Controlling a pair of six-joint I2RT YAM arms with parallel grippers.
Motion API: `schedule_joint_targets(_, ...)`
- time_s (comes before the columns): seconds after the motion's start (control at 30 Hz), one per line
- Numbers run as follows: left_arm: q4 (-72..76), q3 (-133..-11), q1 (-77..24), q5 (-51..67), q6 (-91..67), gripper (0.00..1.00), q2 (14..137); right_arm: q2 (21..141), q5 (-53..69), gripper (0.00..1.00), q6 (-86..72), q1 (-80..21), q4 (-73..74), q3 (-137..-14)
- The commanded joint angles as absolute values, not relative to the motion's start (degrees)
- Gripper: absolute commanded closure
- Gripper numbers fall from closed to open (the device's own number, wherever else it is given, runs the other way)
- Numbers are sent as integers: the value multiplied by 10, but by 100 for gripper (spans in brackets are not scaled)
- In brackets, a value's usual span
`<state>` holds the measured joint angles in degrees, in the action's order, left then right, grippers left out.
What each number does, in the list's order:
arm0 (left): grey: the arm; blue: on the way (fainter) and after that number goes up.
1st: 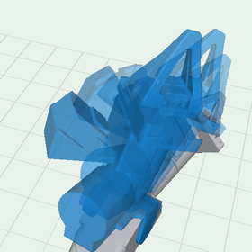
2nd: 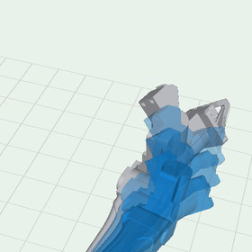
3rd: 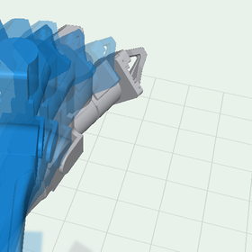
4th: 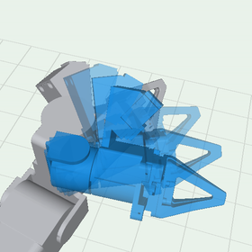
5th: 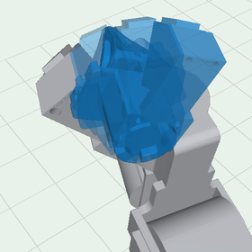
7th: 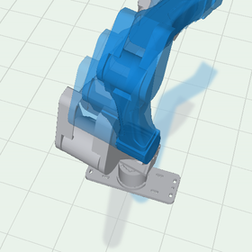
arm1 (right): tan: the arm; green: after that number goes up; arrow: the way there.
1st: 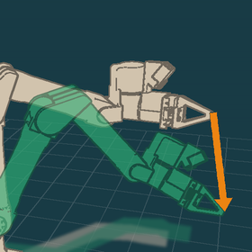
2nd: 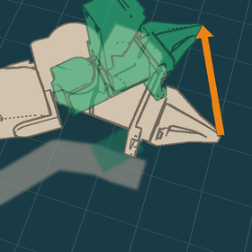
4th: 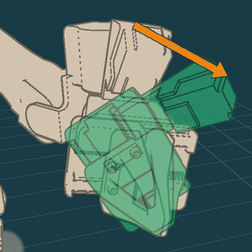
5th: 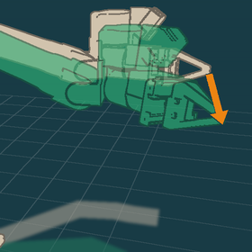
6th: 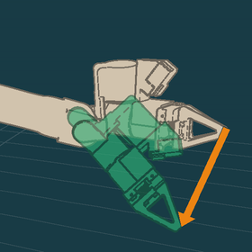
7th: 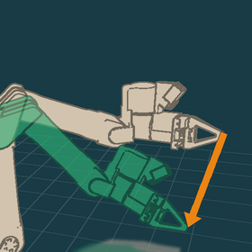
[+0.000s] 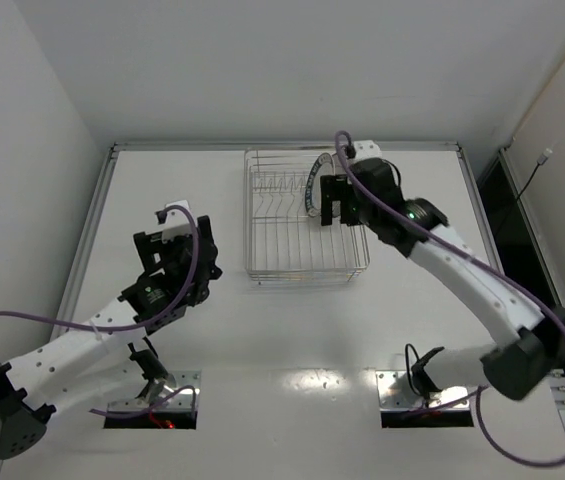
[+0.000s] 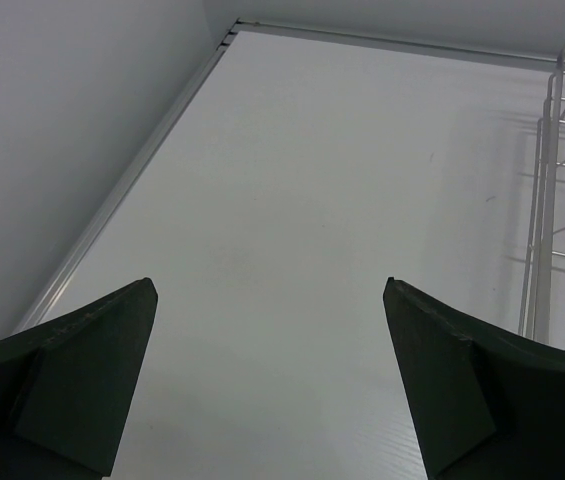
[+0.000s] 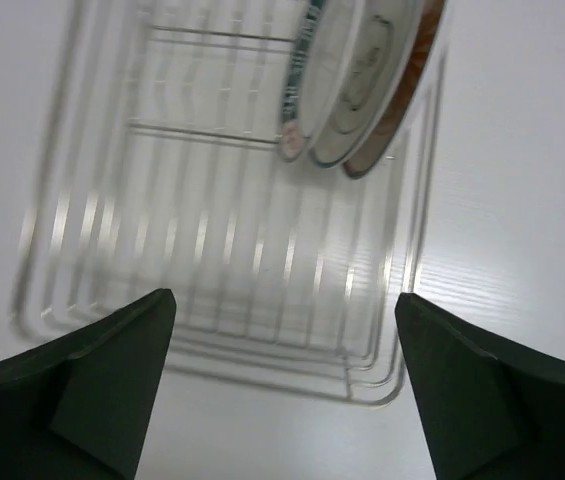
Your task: Load the plates into the dish rack
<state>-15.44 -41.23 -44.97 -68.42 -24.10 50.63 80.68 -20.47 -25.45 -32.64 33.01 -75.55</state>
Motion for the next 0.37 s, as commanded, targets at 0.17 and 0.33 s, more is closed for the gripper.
schedule_joint_targets(0.17,-91,-425,-446,-691,-171,4,516,644,-6,0,-325,-400,291,-524)
schedule_joint_targets(0.33,-111,-466,-446,-625,-169,4,534,515,8,0,-354,-401,291,-416)
